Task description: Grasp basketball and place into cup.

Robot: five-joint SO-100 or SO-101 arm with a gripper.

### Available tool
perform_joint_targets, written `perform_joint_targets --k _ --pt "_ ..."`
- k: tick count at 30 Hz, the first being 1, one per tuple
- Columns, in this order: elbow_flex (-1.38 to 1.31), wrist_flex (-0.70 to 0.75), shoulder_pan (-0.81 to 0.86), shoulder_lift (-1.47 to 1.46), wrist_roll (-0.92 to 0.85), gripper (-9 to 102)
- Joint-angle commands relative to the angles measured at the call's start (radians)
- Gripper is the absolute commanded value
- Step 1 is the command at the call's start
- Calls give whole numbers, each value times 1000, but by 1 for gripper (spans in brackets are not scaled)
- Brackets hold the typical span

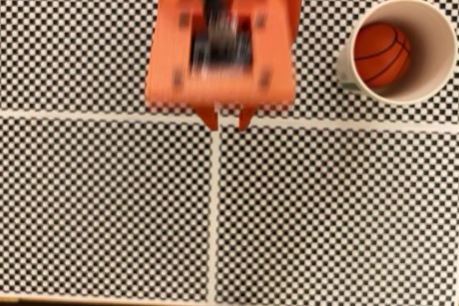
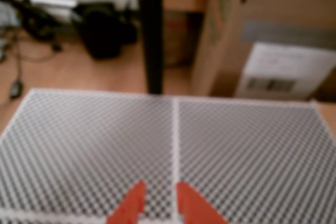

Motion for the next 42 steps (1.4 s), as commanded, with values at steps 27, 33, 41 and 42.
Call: perform_joint_targets --k 27,33,41,42 --pt "650 -156 48 684 -58 0" --pt "709 -164 54 729 -60 0" --pt "787 -170 66 729 -57 0" --pt "798 -170 67 729 -52 0"
